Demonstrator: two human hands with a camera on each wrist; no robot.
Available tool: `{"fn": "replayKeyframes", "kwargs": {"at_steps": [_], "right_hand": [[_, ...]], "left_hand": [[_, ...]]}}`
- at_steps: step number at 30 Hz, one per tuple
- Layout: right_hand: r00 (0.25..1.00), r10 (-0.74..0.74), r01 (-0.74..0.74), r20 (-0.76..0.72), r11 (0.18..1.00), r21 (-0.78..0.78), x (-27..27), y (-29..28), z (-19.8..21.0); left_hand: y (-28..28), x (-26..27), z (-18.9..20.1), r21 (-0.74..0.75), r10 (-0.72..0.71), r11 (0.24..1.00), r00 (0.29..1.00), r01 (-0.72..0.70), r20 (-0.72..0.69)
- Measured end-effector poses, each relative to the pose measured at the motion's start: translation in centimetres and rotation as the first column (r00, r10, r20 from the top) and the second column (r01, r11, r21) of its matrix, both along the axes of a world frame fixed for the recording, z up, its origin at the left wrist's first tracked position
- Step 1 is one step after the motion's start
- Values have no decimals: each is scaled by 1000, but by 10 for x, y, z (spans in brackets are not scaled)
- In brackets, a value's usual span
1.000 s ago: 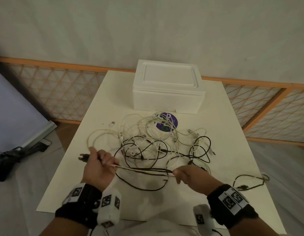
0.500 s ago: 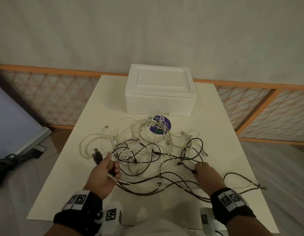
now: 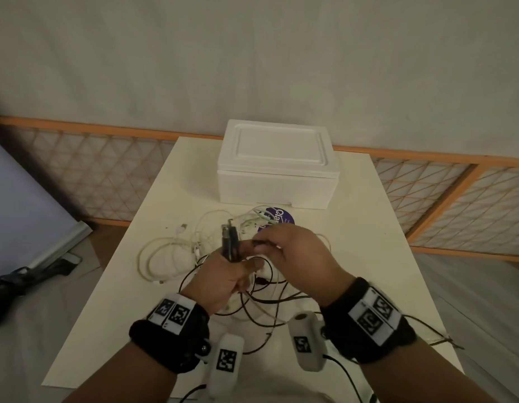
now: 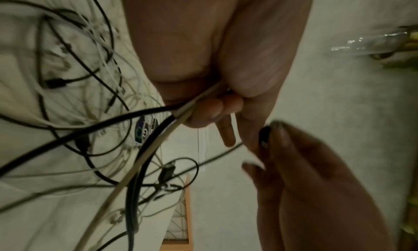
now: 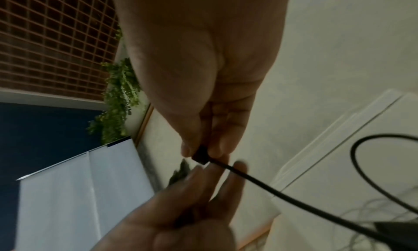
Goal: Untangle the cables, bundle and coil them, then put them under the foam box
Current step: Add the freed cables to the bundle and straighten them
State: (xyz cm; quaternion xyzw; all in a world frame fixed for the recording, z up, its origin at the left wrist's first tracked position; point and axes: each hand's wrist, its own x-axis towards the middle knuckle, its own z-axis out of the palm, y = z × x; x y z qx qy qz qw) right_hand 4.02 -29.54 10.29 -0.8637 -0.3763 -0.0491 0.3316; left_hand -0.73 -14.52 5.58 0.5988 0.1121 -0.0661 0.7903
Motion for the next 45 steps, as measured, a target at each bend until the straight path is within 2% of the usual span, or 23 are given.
{"fn": "replayKeyframes", "kwargs": {"at_steps": [2, 4, 6, 8, 10, 13, 17, 19, 22, 24, 28, 31, 32, 33, 35, 38, 40, 42, 45], "right_hand": [[1000, 17, -16, -21, 997, 79, 1, 13, -2], [993, -52, 70, -107, 981, 179, 6, 17, -8], [952, -64, 95, -300, 991, 90, 10, 15, -18], [924, 13, -59, -381, 992, -107, 13, 13, -37], [942, 64, -135, -328, 971, -197, 14, 8, -55], [968, 4, -68, -252, 967, -247, 26, -1, -69], [972, -148, 50, -181, 889, -456, 46, -18, -82], [948, -239, 125, -212, 889, -441, 53, -30, -85], [931, -286, 185, -228, 905, -382, 60, -38, -74], [932, -270, 183, -243, 927, -328, 61, -35, -60], [930, -191, 163, -313, 980, -113, 52, -18, -27], [934, -142, 172, -327, 983, 64, 45, -4, -5], [942, -152, 184, -298, 980, 81, 44, -3, 2], [955, -173, 191, -242, 980, 54, 46, -4, 7], [966, -215, 201, -140, 974, -107, 54, -13, 11], [962, -261, 211, -87, 903, -374, 65, -36, -3], [939, -326, 251, -114, 871, -423, 66, -51, -21], [898, -395, 301, -195, 873, -385, 66, -64, -33], [842, -430, 336, -327, 891, -306, 63, -69, -38]], "left_hand": [[-6, 3, 2, 25, 20, 999, 1000, -20, -5], [-2, 6, 2, -22, 120, 993, 993, -120, 5], [7, 8, 0, -122, 212, 971, 977, -207, 33], [16, 9, -1, -171, 250, 957, 966, -234, 74], [24, 9, -2, -174, 251, 957, 962, -231, 105], [29, 8, -1, -207, 273, 946, 957, -249, 95], [32, 12, 4, -372, 338, 881, 939, -291, 67], [38, 14, 9, -392, 354, 872, 930, -292, 94], [43, 16, 12, -379, 388, 878, 899, -293, 203], [44, 19, 12, -414, 402, 864, 887, -286, 226], [41, 24, 17, -553, 330, 811, 931, -192, 160], [33, 23, 17, -509, 289, 839, 950, -190, 122], [31, 23, 16, -486, 267, 856, 956, -176, 124], [32, 22, 16, -468, 258, 866, 959, -174, 120], [42, 23, 19, -452, 307, 860, 948, -239, 83], [73, 23, 27, -441, 423, 818, 906, -369, 27], [96, 21, 28, -429, 493, 784, 870, -448, -8], [114, 16, 24, -416, 541, 754, 840, -508, -47], [123, 10, 18, -351, 526, 783, 848, -514, -68]]}}
